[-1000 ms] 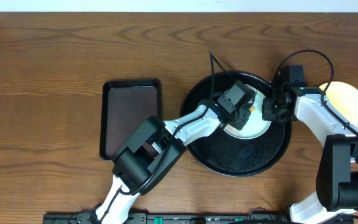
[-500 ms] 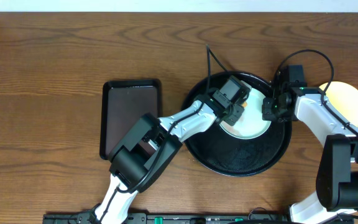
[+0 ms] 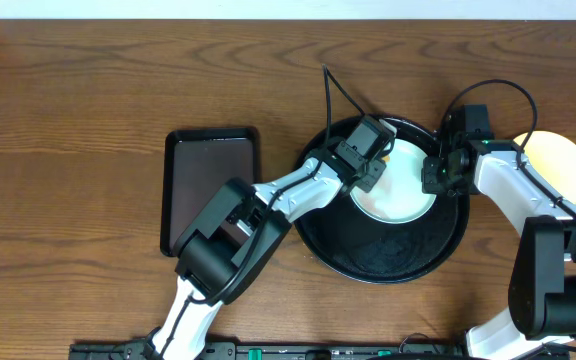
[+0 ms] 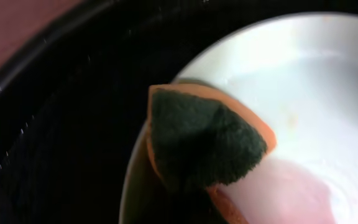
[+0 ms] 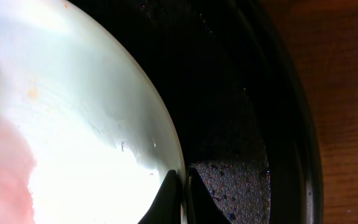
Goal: Clean dirty plates on tray and stack at the side
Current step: 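Scrub the pale green plate with the sponge in left gripper, then move the sponge back over the small black tray with left gripper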
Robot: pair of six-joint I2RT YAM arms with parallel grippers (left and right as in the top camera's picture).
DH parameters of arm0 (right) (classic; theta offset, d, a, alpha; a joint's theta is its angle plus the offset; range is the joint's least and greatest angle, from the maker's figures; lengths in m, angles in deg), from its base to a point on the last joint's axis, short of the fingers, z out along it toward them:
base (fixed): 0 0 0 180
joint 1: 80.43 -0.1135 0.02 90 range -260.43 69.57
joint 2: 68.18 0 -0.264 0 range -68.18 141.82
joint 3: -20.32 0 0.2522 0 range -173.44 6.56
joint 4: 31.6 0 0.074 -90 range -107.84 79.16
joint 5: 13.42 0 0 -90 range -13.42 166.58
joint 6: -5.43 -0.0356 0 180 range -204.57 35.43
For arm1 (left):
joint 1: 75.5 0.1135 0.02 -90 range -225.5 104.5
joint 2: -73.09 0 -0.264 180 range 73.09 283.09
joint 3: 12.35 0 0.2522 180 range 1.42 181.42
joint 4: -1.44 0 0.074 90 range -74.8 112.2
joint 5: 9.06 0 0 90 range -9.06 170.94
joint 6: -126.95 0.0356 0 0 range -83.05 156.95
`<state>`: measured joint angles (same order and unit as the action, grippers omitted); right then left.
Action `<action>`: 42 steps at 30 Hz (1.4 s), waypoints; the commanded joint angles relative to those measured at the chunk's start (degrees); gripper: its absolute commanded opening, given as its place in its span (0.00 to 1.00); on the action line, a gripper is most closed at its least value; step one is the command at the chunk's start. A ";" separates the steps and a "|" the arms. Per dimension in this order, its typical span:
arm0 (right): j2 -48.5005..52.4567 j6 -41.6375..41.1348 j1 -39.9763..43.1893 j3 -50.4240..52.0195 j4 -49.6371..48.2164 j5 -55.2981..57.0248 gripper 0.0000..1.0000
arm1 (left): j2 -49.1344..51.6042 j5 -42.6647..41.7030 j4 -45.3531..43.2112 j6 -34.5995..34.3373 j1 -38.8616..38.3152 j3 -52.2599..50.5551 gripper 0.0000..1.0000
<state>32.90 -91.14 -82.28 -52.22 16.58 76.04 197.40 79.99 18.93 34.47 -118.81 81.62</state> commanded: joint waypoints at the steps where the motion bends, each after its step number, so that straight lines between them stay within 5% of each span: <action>1: -1.68 -0.22 -0.50 0.37 -0.26 0.33 0.01 | 5.25 4.07 -1.95 1.38 1.99 -2.51 0.08; 17: -1.68 -0.20 -0.50 0.37 -0.42 0.33 0.01 | 3.45 -9.68 -9.22 -5.77 -0.76 -0.63 0.08; 26: -1.68 -0.20 -0.50 0.37 -0.39 0.31 0.01 | -13.75 -11.93 -6.60 -8.46 -0.74 -0.59 0.09; 34: -1.68 -0.17 -0.50 0.37 -0.39 0.28 0.01 | -31.28 -9.64 17.29 -9.03 1.75 -0.61 0.08; 38: -1.68 -0.02 -0.50 0.37 -0.37 0.26 0.01 | -34.99 2.23 36.61 -10.29 6.23 -0.61 0.08; 42: -1.68 0.00 -0.50 0.37 -0.37 -0.17 0.01 | -34.53 10.62 46.93 -13.94 12.79 -2.01 0.09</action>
<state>32.46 -91.12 -82.28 -52.14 16.16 76.09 162.10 79.79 62.55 24.09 -110.96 81.14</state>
